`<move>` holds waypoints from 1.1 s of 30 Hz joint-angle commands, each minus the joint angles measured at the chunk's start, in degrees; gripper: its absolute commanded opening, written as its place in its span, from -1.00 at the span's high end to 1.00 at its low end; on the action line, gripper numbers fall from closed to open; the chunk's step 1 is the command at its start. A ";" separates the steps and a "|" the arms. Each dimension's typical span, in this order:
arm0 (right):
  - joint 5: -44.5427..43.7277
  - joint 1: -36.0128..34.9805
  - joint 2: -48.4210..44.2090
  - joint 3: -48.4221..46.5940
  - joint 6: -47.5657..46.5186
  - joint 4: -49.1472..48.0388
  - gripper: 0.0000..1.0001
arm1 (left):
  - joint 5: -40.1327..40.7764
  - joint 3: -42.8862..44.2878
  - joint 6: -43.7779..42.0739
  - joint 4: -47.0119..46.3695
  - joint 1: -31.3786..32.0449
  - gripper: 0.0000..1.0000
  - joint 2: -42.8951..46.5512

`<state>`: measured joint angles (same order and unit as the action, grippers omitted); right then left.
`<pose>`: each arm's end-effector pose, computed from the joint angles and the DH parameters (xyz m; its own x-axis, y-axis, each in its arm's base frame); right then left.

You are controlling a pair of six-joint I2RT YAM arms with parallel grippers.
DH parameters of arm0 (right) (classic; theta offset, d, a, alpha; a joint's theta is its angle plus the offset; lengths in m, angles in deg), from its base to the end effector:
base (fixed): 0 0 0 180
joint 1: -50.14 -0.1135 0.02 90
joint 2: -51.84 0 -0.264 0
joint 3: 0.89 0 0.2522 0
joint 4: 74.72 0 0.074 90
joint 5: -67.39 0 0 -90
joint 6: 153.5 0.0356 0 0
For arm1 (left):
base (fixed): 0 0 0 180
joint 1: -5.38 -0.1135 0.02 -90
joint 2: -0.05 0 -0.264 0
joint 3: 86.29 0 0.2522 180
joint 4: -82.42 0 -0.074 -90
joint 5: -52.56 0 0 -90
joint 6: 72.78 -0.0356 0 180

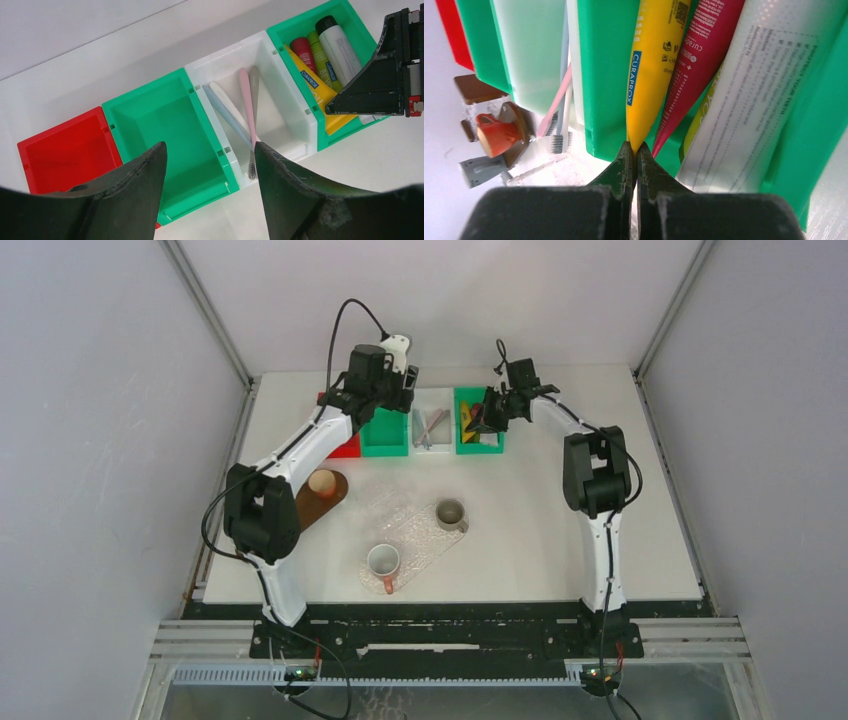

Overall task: Prepare toiletry sets of a toothbrush and toothpaste on the tray
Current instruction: Pick up the toothpaste from the storage box, then place the toothpaste in the toothpaste holder.

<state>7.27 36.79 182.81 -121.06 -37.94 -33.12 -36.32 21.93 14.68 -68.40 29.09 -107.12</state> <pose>0.4871 0.1338 0.1825 -0.9094 0.1687 -0.3801 -0.1148 0.7767 0.6193 0.4093 -0.1790 0.3187 -0.4141 0.2303 -0.8806 0.4050 0.9130 0.0483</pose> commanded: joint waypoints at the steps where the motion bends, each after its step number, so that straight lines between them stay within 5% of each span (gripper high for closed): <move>1: 8.36 1.88 -4.38 1.24 2.36 -5.18 1.00 | -1.93 -2.72 0.07 -4.76 -0.29 -0.38 4.79; 8: 14.15 4.98 -15.48 12.20 4.77 -13.65 1.00 | -10.10 -13.54 1.99 -16.12 -0.25 -0.38 14.13; 17: 21.93 9.62 -32.78 26.62 -0.20 -16.44 1.00 | -23.82 -40.12 11.55 -40.82 0.42 -0.47 36.14; 23: 31.08 12.06 -47.17 33.43 -13.65 -12.92 1.00 | -29.90 -53.04 27.48 -48.64 1.79 -0.49 46.61; 33: 34.94 11.22 -75.47 47.96 -44.13 -3.79 1.00 | -28.48 -65.96 37.39 -47.21 7.15 -0.75 69.50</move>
<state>38.81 48.40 114.71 -77.89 -66.92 -38.46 -64.69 -42.11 45.45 -112.42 34.73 -43.54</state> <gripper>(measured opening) 0.017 0.856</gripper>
